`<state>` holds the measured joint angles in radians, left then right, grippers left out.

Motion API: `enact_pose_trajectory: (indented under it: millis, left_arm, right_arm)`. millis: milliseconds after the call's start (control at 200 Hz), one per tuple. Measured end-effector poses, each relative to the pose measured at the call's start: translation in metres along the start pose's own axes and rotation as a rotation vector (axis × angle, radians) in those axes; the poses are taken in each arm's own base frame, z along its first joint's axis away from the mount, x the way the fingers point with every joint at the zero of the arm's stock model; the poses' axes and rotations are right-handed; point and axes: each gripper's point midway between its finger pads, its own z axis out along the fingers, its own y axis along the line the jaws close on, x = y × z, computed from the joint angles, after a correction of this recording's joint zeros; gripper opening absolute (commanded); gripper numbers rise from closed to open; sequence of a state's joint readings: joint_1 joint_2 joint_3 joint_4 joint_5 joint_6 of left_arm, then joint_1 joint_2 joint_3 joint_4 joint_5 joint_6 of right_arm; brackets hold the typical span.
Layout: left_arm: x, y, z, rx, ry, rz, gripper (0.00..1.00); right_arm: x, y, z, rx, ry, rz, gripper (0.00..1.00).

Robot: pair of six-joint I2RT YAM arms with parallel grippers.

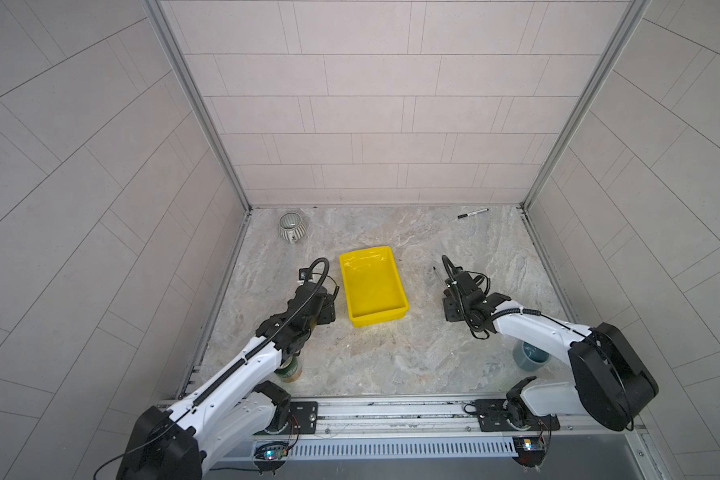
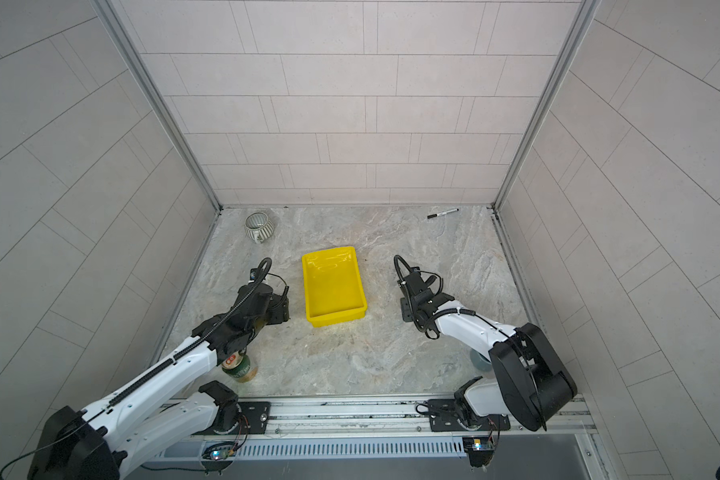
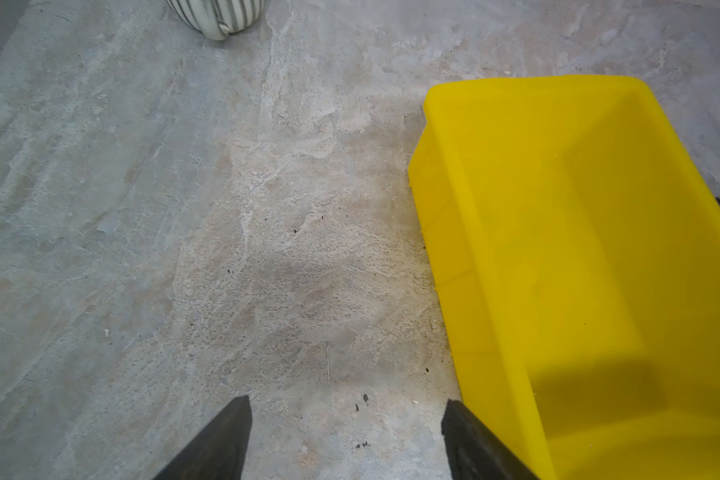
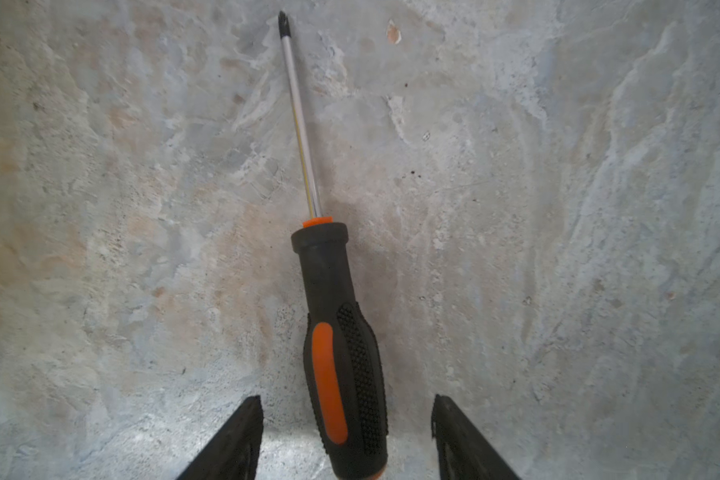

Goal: Put the screwdriver in the bin
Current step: 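Move the right gripper over the black-and-orange screwdriver while the left arm lifts slightly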

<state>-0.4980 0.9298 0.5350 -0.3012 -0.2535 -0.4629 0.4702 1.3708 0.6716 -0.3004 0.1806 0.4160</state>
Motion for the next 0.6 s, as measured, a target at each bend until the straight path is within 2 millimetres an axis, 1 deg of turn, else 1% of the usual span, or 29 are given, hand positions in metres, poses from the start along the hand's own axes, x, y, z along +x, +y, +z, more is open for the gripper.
enact_pose_trajectory:
  millis: [90,200,270,310,380,445,600]
  left_arm:
    - [-0.003,0.001,-0.002,-0.002,-0.020,-0.006,0.78]
    - [-0.004,0.003,-0.003,-0.006,-0.035,-0.010,0.78]
    - [-0.003,0.004,-0.002,-0.010,-0.036,-0.010,0.78]
    - [-0.002,0.005,-0.001,-0.014,-0.036,-0.009,0.78]
    - [-0.001,0.006,-0.001,-0.017,-0.037,-0.009,0.78]
    - [-0.002,0.006,-0.001,-0.020,-0.040,-0.010,0.78]
    - [-0.002,0.007,-0.002,-0.019,-0.046,-0.012,0.78]
  right_arm:
    - [0.003,0.000,0.002,0.001,0.017,-0.002,0.62]
    - [0.006,0.000,0.002,-0.001,0.031,-0.006,0.56]
    - [0.007,0.001,0.002,-0.004,0.037,-0.006,0.51]
    - [0.008,0.001,0.003,-0.004,0.041,-0.006,0.50]
    - [0.010,0.002,0.005,-0.002,0.055,-0.010,0.42]
    - [0.012,0.002,0.007,0.001,0.070,-0.015,0.42]
    - [0.013,0.002,0.008,0.004,0.081,-0.019,0.45]
